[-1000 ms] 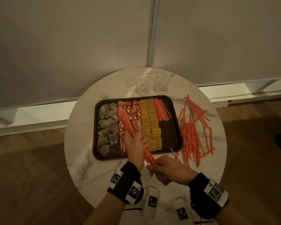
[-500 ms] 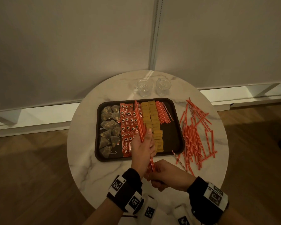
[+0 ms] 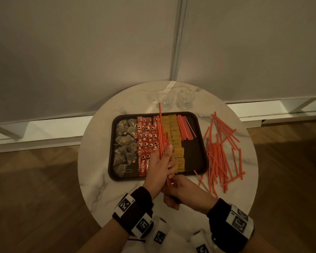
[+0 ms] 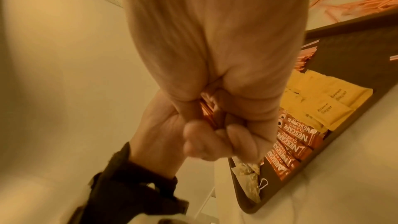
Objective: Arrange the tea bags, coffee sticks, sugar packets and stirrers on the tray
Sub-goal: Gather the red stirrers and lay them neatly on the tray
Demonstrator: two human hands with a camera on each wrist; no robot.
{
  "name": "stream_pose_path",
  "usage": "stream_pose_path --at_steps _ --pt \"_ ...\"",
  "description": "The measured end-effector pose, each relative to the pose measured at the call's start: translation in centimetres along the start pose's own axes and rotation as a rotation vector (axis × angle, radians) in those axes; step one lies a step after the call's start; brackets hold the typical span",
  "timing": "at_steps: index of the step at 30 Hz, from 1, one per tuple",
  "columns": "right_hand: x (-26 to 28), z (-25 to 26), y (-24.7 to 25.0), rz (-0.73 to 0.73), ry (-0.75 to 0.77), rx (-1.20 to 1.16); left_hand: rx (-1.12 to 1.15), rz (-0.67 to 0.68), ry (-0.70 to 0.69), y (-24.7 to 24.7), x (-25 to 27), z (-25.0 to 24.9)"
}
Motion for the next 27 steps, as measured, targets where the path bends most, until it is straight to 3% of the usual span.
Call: stream_pose_path --at_steps 3,4,6,8,10,12,15,18,21,24,27 --pt "0.8 0.2 1.3 0.063 0.006 0.162 -0.061 0.067 0.057 0.2 0.0 -0.3" --pt "1.2 0.1 3.0 0.024 -0.017 0.205 -0.124 0.107 0.069 0.4 0.2 -0.3" --pt "2.2 0.4 8.6 -0.237 -0.049 0.114 -0.307 0.196 0.109 0.6 0.6 0.1" --pt "3.9 1.5 14.9 -0.562 0.006 -0.162 -0.541 0.307 0.130 0.4 0.8 0.9" --pt "4.7 3.0 17.8 -0.684 0.046 -0.142 -0.804 0.444 0.078 -0.8 0.7 1.6" --pt "3.8 3.7 16.6 -0.576 -0.023 0.093 -0.969 0.544 0.006 -2.5 0.6 2.0" --pt "2.2 3.2 12.1 -0.379 -0.077 0.339 -1.040 0.592 -0.061 -4.0 0.3 2.1" --pt "1.8 2.9 11.2 -0.490 0.001 0.278 -1.046 0.605 -0.103 -4.2 0.1 2.0" --pt "1.9 2.9 10.5 -0.465 0.059 0.464 -1.048 0.605 -0.106 -3.6 0.2 1.9" --pt "2.2 2.7 8.8 -0.295 0.070 0.811 -1.081 0.620 -0.065 -3.0 0.2 1.3" --pt "2.7 2.9 7.2 -0.058 0.089 0.945 -1.255 0.619 -0.017 -2.0 -0.2 1.4"
Point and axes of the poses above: each hand's wrist, its own x-axis away from the middle knuckle, its own y-axis out of the back of the hand, z = x × y, the point moved 7 cm from there along -x, towards the middle knuckle, and after that the axes turned 13 degrees about x, right-handed, at the moved point
